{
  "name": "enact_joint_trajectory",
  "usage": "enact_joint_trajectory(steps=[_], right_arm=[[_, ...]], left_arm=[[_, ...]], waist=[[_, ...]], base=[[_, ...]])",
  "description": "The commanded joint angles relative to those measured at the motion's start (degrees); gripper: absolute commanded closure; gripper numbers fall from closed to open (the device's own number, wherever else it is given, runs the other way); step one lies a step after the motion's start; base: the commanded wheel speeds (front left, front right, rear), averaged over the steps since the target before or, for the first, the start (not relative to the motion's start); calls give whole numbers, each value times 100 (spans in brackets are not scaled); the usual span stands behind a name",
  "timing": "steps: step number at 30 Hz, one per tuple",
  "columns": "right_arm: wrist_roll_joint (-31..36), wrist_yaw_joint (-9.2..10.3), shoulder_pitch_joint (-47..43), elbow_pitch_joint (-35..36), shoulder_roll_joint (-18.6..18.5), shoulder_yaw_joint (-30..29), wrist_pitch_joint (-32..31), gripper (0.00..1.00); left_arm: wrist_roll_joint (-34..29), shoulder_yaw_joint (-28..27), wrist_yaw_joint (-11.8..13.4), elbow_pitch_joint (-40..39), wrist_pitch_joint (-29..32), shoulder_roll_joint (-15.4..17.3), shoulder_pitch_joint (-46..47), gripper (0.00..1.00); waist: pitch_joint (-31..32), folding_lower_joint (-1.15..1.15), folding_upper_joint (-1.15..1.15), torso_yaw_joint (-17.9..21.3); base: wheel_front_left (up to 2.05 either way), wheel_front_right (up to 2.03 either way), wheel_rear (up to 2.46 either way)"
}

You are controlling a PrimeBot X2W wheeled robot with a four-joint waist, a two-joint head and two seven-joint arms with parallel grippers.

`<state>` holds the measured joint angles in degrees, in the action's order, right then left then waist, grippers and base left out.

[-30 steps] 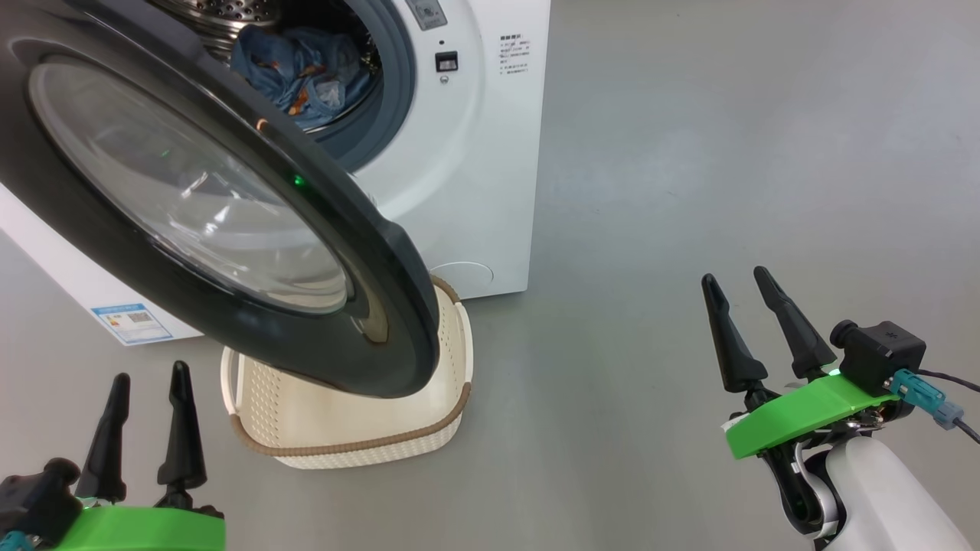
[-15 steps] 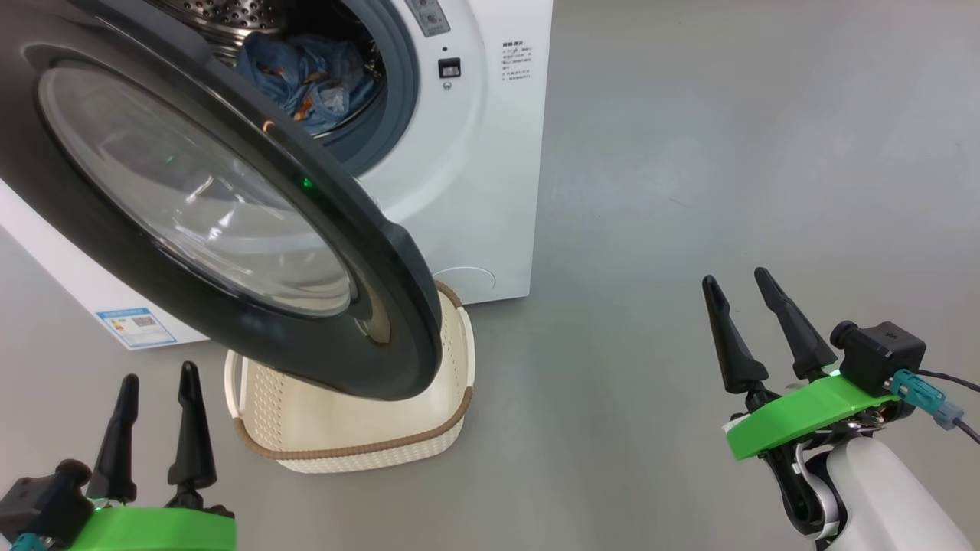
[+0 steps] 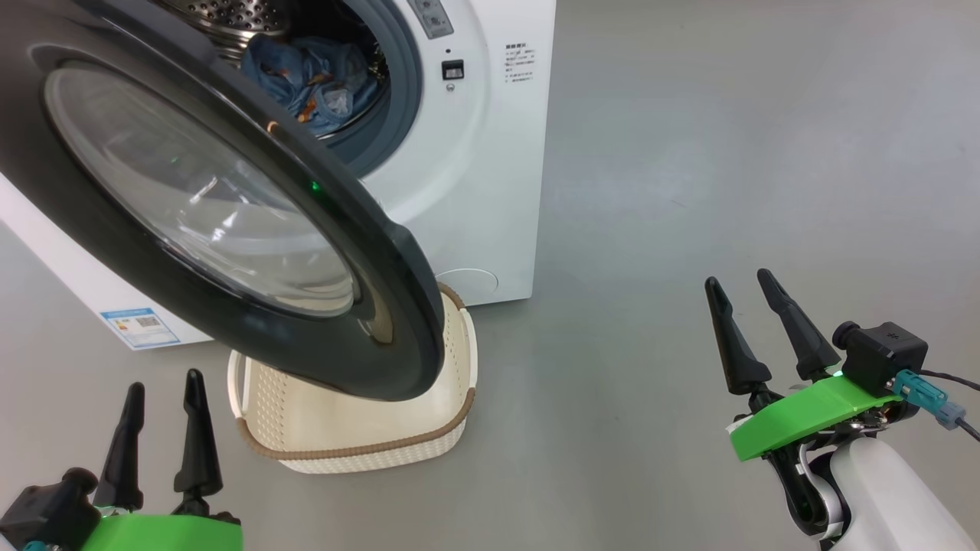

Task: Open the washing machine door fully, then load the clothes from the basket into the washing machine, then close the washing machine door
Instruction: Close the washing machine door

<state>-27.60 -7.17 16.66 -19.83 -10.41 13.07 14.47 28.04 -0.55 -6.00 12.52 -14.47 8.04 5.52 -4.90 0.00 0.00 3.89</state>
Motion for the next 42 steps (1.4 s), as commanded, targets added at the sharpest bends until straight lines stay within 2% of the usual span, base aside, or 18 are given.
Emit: enact_joint_trajectory(steps=[1, 5, 6, 7, 8, 9, 10, 21, 36, 40, 42], right_arm=[[39, -32, -33, 121, -35, 127, 52, 0], [49, -32, -28, 136, -41, 120, 52, 0], [50, -32, -22, 140, -45, 119, 52, 9], [49, -32, -16, 141, -47, 118, 52, 47], [52, -32, -8, 145, -52, 118, 52, 64], [54, -32, 6, 162, -56, 125, 52, 88], [54, -32, 22, 185, -57, 130, 52, 100], [76, -32, 268, 639, 36, 448, 52, 100], [269, -32, 187, 1882, 156, 1164, 52, 100], [240, -32, 208, 1919, 154, 1430, 52, 100], [156, -32, 182, 1718, 122, 1615, 52, 100]], left_arm=[[-70, -216, -35, -124, -52, 101, 84, 0], [-77, -220, -53, -123, -52, 85, 90, 0], [-80, -219, -58, -123, -52, 80, 94, 0], [-81, -222, -61, -121, -52, 76, 93, 0], [-81, -223, -65, -119, -52, 71, 94, 0], [-80, -228, -68, -121, -52, 65, 96, 0], [-80, -231, -72, -122, -52, 62, 97, 0], [-57, -253, -97, -61, -52, 5, 132, 0], [-82, -297, -115, 8, -52, -72, 51, 0], [-82, -287, -119, 31, -52, -92, 26, 0], [-77, -288, -120, 49, -52, -100, 10, 0]], waist=[[3, 0, 0, -13], [3, 0, 0, -87], [1, 0, 0, -118], [-3, 0, 0, -148], [-8, 0, 0, -185], [-18, 0, 0, -222], [-33, 0, 0, -260], [-125, 0, 0, -821], [80, 0, 0, -1527], [135, 0, 0, -1670], [168, 0, 0, -1735]], base=[[0, 0, 0], [0, 0, 0], [0, 0, 0], [0, 0, 0], [0, 0, 0], [0, 0, 0], [0, 0, 0], [0, 0, 0], [0, 0, 0], [0, 0, 0], [0, 0, 0]])
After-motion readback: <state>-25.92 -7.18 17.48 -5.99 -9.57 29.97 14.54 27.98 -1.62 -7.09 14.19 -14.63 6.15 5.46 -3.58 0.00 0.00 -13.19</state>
